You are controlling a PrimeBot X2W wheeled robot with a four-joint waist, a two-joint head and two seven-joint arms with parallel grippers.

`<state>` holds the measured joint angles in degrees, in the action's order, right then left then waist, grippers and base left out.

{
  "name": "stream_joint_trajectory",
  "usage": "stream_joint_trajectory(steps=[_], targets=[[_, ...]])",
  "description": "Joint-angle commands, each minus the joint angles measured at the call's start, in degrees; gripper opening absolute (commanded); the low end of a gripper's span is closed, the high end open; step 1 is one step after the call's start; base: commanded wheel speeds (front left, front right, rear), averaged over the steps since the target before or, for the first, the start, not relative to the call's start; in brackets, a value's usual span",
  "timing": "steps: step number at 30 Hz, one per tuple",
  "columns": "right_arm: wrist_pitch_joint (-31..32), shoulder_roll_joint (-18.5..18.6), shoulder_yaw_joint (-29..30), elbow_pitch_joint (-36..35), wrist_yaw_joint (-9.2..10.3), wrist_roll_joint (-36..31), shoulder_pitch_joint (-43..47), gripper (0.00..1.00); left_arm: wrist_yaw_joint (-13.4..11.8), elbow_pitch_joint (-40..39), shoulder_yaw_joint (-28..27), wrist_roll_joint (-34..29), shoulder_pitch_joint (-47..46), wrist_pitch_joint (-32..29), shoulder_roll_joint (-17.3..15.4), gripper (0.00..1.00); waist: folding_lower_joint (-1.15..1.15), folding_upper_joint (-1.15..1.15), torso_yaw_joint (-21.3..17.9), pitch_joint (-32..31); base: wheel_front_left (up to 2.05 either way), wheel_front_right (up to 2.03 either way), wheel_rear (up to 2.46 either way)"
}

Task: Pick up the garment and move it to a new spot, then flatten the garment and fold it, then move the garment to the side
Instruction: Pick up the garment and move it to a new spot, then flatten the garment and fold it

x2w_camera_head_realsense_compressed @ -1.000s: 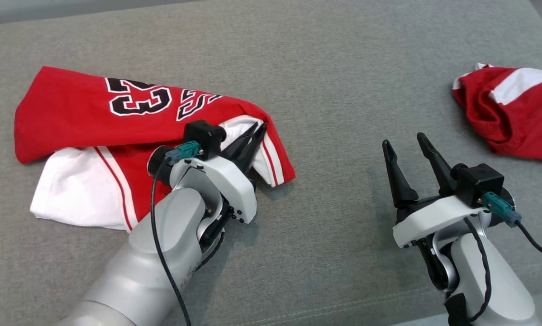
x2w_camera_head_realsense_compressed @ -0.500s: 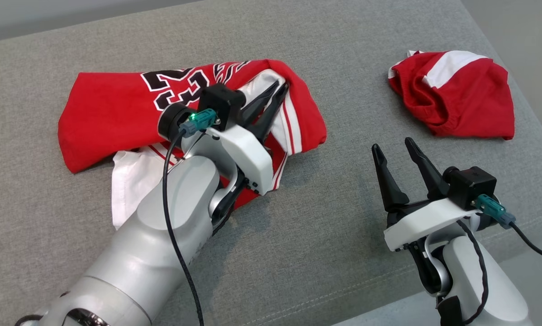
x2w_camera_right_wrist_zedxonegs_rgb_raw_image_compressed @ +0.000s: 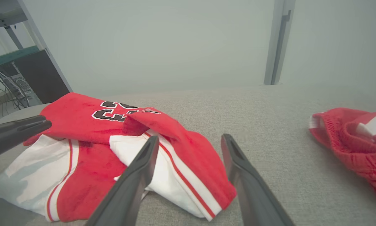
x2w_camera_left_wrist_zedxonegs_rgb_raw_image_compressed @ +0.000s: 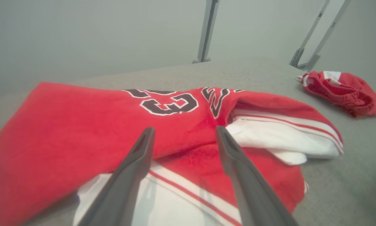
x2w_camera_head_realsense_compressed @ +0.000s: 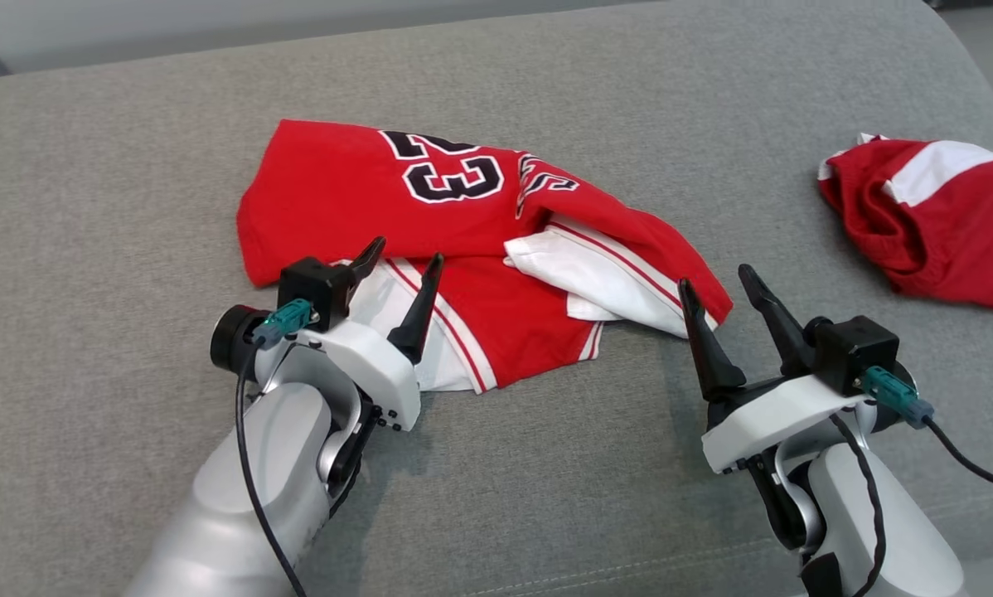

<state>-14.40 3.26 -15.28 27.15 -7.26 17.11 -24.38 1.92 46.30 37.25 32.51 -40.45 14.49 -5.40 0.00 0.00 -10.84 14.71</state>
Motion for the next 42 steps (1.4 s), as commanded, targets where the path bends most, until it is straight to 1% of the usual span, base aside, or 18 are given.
stream_joint_trajectory(steps=[1, 4, 7, 10, 13, 20, 27, 28, 29, 31, 34, 36, 38, 39, 42], targets=[[-0.60, -0.37, -1.48, -0.54, -0.23, -0.54, 0.39, 1.00, -0.91, -3.20, -3.35, -1.69, 1.22, 0.51, -1.56, 1.00, 0.00, 0.00, 2.58, -1.48, 0.00, 0.00, 0.00], [-0.60, -0.23, -2.60, 0.31, -0.23, -0.91, 0.50, 1.00, -1.79, -7.11, -7.10, -4.20, 5.13, 0.51, -1.62, 1.00, 0.00, 0.00, 4.76, -2.58, 0.00, 0.00, 0.00], [-0.60, 0.47, -4.99, 2.05, -0.23, -1.12, 0.71, 1.00, -2.04, -10.47, -10.86, -6.26, 8.98, 0.51, -1.16, 1.00, 0.00, 0.00, 7.09, -3.45, 0.00, 0.00, 0.00], [-0.60, 1.41, -8.19, 4.91, -0.23, -0.48, 0.78, 1.00, -1.48, -12.39, -13.59, -7.93, 12.21, 0.51, -0.38, 1.00, 0.00, 0.00, 9.36, -3.98, 0.00, 0.00, 0.00], [-0.60, 2.43, -9.62, 7.72, -0.23, -0.01, 0.28, 1.00, -0.58, -13.08, -15.62, -9.23, 14.24, 0.51, 0.42, 1.00, 0.00, 0.00, 11.26, -3.99, 0.00, 0.00, 0.00], [-0.60, 3.16, -7.79, 10.45, -0.23, -2.18, -1.22, 1.00, 1.29, -14.08, -18.89, -11.80, 15.49, 0.51, 1.83, 1.00, 0.00, 0.00, 13.89, -2.86, 0.00, 0.00, 0.00], [-0.60, 2.82, -4.53, 11.99, -0.23, -5.35, -1.86, 1.00, 2.29, -15.26, -20.50, -13.17, 15.79, 0.51, 2.37, 1.00, 0.00, 0.00, 14.85, -2.00, 0.00, 0.00, 0.00], [-0.60, 2.77, -4.10, 12.19, -0.23, -5.82, -1.90, 0.98, 2.42, -15.37, -20.68, -13.34, 15.86, 0.51, 2.41, 1.00, 0.00, 0.00, 14.93, -1.90, 0.00, 0.00, 0.00], [-0.60, 2.73, -3.76, 12.45, -0.23, -6.25, -1.92, 0.95, 2.54, -15.48, -20.86, -13.48, 15.91, 0.51, 2.44, 1.00, 0.00, 0.00, 15.00, -1.80, 0.00, 0.00, 0.00], [-0.60, 2.61, -3.09, 12.97, -0.23, -6.99, -1.96, 0.84, 2.75, -15.66, -21.12, -13.64, 16.03, 0.51, 2.48, 1.00, 0.00, 0.00, 15.12, -1.61, 0.00, 0.00, 0.00], [-0.60, 2.36, -2.57, 13.71, -0.23, -8.05, -2.13, 0.79, 2.97, -16.03, -20.94, -12.95, 16.14, 0.51, 2.50, 1.00, 0.00, 0.00, 15.21, -1.38, 0.00, 0.00, 0.00], [-0.60, 2.16, -2.26, 14.08, -0.23, -8.58, -2.28, 0.71, 2.99, -16.29, -20.73, -12.60, 16.16, 0.51, 2.50, 1.00, 0.00, 0.00, 15.28, -1.21, 0.00, 0.00, 0.00], [-0.60, 1.99, -2.09, 14.25, -0.23, -9.21, -2.47, 0.67, 2.97, -16.45, -20.59, -12.29, 16.12, 0.51, 2.51, 1.00, 0.00, 0.00, 15.36, -1.07, 0.00, 0.00, 0.00], [-0.60, 1.95, -2.05, 14.26, -0.23, -9.61, -2.59, 0.66, 2.96, -16.49, -20.50, -12.16, 16.09, 0.51, 2.51, 1.00, 0.00, 0.00, 15.40, -0.99, 0.00, 0.00, 0.00], [-0.60, 1.82, -1.86, 14.01, -0.23, -10.78, -2.91, 0.72, 2.88, -16.72, -20.27, -11.84, 16.09, 0.51, 2.51, 1.00, 0.00, 0.00, 15.54, -0.85, 0.00, 0.00, 0.00]])
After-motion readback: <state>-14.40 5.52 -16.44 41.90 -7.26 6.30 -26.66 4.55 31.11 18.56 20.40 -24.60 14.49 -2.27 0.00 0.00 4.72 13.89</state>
